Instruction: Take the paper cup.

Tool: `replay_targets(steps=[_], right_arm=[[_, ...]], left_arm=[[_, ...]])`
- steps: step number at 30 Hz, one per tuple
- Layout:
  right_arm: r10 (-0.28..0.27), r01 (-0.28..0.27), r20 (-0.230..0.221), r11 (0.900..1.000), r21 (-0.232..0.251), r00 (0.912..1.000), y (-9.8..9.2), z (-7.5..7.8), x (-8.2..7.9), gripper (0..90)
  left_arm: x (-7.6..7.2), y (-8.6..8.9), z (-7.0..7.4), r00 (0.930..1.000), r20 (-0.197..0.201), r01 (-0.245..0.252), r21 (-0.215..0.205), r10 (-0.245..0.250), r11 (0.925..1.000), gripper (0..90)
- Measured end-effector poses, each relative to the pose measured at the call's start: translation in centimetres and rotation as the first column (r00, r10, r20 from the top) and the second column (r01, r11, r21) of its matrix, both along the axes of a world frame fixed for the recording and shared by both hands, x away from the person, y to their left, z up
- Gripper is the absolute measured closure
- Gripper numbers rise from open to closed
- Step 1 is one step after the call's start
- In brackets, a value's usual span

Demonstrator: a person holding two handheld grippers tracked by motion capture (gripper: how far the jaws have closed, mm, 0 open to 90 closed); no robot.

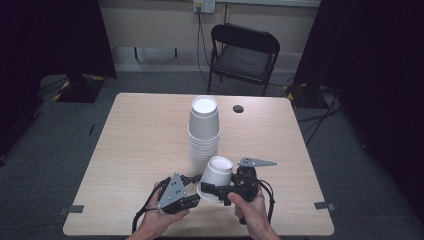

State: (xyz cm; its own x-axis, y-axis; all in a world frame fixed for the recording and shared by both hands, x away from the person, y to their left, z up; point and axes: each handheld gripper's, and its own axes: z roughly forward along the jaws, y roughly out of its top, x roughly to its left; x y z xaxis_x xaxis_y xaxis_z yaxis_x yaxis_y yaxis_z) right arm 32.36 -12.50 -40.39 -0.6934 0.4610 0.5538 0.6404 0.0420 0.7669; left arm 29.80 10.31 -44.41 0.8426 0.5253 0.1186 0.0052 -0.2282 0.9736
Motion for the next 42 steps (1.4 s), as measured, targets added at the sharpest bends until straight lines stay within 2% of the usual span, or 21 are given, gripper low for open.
replay_targets(steps=[8,15,19,23,27,31,37,42], right_arm=[[0.013,-0.013,-0.02,1.0,0.029,0.9997,0.4,-0.3,-0.2,14.7],[0.025,-0.018,-0.083,0.997,0.078,0.9963,0.6,-0.8,-0.2,14.8],[0.022,-0.013,-0.097,0.995,0.099,0.995,0.6,-0.9,-0.1,14.7],[0.031,-0.021,-0.089,0.995,0.102,0.9955,0.6,-0.8,-0.2,13.3],[0.044,-0.039,-0.059,0.996,0.081,0.9973,0.8,-0.7,-0.3,11.9],[0.042,-0.041,-0.026,0.998,0.043,0.9988,1.0,-0.4,-0.5,11.4],[0.034,-0.034,0.0,0.998,0.06,0.9994,0.6,-0.2,-0.5,12.3],[0.005,-0.008,0.033,0.996,0.091,0.9994,-0.1,0.3,-0.4,12.9]], left_arm=[[0.1,0.3,-0.1,0.9998,0.014,-0.015,-0.02,0.015,0.9997,71.1],[0.2,0.5,-0.2,0.9997,0.015,-0.021,-0.042,0.021,0.9989,76.0],[0.3,0.6,-0.2,0.9999,0.0,-0.013,-0.052,0.013,0.9985,77.7],[0.3,0.8,0.0,0.9999,0.013,0.004,-0.047,-0.003,0.9989,79.2],[0.3,0.8,0.0,0.9998,0.019,0.009,-0.045,-0.008,0.9989,79.7],[0.1,0.7,0.1,0.9991,0.041,0.011,-0.043,-0.009,0.999,80.6],[-0.1,0.6,0.0,0.9987,0.048,0.02,-0.031,-0.018,0.9993,81.6],[-0.2,0.5,-0.3,0.9988,0.03,0.038,-0.031,-0.037,0.9988,81.6]])
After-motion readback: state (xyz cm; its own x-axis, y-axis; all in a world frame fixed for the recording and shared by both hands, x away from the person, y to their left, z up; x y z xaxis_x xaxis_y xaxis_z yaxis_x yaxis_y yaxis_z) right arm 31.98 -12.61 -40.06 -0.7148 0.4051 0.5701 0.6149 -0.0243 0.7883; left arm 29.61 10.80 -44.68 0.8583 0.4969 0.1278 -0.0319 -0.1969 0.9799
